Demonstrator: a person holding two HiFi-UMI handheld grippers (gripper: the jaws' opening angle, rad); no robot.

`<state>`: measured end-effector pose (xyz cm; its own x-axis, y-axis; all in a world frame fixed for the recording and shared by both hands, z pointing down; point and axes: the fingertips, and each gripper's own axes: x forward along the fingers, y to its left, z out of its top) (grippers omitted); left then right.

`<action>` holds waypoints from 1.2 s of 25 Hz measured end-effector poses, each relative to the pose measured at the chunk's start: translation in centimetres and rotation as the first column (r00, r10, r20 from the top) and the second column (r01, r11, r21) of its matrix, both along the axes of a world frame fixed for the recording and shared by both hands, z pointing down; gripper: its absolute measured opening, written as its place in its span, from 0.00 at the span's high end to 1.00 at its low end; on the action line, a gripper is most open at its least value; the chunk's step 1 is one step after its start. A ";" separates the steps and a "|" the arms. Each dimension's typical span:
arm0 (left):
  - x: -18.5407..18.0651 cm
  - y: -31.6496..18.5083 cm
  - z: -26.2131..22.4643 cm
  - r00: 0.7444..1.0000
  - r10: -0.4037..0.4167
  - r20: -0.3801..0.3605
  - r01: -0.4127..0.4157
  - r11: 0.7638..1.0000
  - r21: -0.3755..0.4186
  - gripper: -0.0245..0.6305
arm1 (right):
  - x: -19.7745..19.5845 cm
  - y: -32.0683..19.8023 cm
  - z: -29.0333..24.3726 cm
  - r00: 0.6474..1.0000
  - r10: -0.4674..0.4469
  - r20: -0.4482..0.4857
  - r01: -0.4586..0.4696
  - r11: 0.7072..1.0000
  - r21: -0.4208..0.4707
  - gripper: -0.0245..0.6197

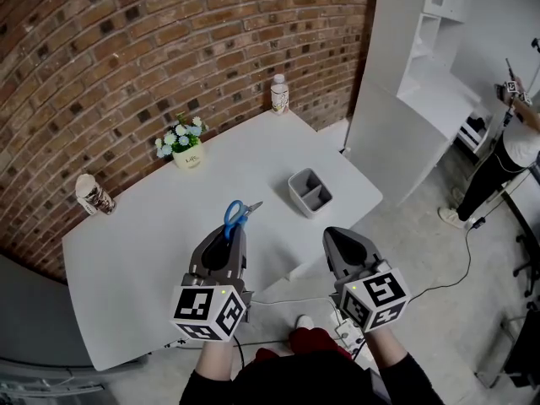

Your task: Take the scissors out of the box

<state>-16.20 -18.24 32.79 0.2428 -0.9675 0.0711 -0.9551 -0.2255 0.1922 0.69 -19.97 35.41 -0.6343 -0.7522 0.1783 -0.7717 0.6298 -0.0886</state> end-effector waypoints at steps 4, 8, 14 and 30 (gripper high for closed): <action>-1.3 1.6 -0.1 1.000 -0.013 -0.001 0.013 1.000 0.007 0.89 | -1.0 1.3 -0.4 1.000 -0.008 -0.003 0.008 1.000 0.013 0.95; -2.5 3.3 -0.2 1.000 -0.019 0.000 0.019 1.000 0.009 0.89 | -2.1 2.7 -0.8 1.000 -0.014 -0.001 0.014 1.000 0.022 0.95; -4.2 5.9 -0.2 1.000 -0.031 0.002 0.031 0.999 0.009 0.89 | -4.0 4.8 -0.8 1.000 -0.031 -0.001 0.031 0.999 0.026 0.95; -7.2 12.7 0.8 0.998 -0.060 0.006 0.060 0.998 -0.010 0.89 | -8.2 10.6 -0.7 0.996 -0.093 0.006 0.093 0.995 0.023 0.95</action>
<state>-23.44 -5.53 33.55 0.1838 -0.9795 0.0819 -0.9680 -0.1659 0.1882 -7.49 -9.36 34.70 -0.7029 -0.6938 0.1569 -0.7092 0.7007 -0.0785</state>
